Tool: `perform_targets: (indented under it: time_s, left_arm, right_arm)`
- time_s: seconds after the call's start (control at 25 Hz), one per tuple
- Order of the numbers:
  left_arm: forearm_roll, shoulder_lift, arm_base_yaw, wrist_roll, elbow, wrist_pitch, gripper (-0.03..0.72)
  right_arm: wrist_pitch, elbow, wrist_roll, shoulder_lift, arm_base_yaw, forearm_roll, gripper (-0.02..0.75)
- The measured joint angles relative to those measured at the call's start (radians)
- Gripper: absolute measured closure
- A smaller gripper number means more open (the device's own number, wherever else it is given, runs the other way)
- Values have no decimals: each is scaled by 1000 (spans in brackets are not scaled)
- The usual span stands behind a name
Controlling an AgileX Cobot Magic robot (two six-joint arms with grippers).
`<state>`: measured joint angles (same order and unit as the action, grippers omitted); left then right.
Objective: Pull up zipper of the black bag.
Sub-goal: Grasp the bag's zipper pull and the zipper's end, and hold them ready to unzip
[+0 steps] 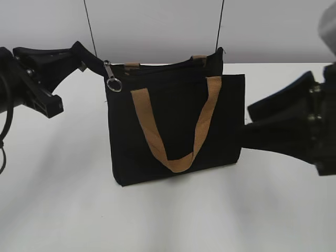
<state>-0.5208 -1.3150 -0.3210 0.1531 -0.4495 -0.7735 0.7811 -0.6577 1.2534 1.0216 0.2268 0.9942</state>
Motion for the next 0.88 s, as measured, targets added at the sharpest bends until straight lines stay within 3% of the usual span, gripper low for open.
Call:
perform_targets:
  time_s: [0.56,0.88]
  left_arm:
    - [-7,0,0,0,0,1,697]
    - [-8,0,0,0,0,2,697]
  right_arm:
    - [-77,-380,94,503,269,51,348]
    - [-117,-539,96,683,332,66,349]
